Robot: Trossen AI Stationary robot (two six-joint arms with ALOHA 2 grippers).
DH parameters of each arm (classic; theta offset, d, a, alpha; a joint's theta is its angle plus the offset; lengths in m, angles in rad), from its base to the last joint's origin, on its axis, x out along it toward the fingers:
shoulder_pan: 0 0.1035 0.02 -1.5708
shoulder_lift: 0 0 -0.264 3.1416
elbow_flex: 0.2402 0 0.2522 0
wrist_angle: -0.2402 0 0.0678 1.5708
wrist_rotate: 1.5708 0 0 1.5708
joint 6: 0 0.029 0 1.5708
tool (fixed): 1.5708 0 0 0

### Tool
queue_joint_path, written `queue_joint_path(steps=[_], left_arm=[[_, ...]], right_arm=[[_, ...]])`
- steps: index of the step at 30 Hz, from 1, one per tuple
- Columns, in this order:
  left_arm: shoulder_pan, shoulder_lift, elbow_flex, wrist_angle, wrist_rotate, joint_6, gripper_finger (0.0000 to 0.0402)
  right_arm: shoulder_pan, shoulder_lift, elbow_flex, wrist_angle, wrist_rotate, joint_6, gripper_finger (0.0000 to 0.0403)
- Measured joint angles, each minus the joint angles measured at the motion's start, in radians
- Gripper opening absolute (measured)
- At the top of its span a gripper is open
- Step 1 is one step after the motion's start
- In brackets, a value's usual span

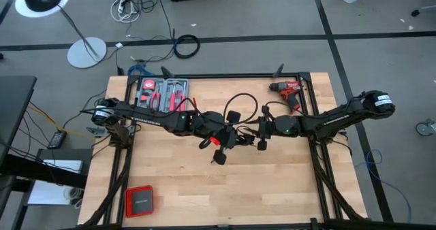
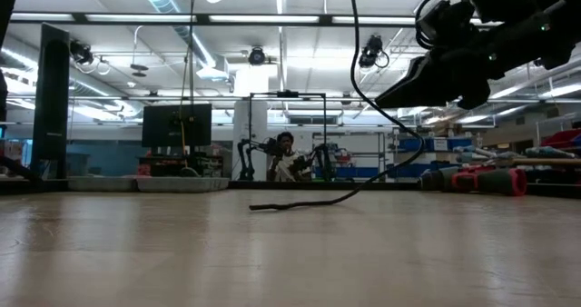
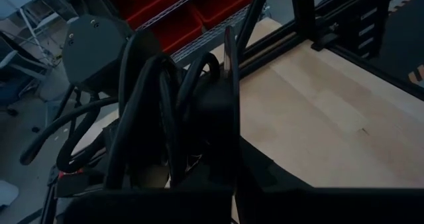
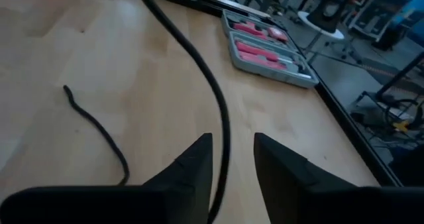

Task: Coil cords
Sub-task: Coil the black wire on the spool

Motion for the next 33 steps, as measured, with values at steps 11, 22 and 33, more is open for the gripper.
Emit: queue_joint_path(steps=[11,22,33], left_arm=[[-0.001,0.0,0.0,0.028,-0.01,0.02,0.0],[-0.015,0.0,0.0,0.068,-0.048,0.007,0.0],[-0.047,0.0,0.0,0.153,-0.111,-0.027,0.0]], right_arm=[[-0.066,0.001,0.0,-0.032,-0.092,0.068,0.0121],[-0.083,0.002,0.0,-0.028,-0.142,0.155,0.0117],[-0.062,0.002,0.02,0.018,-0.203,0.273,0.0117]])
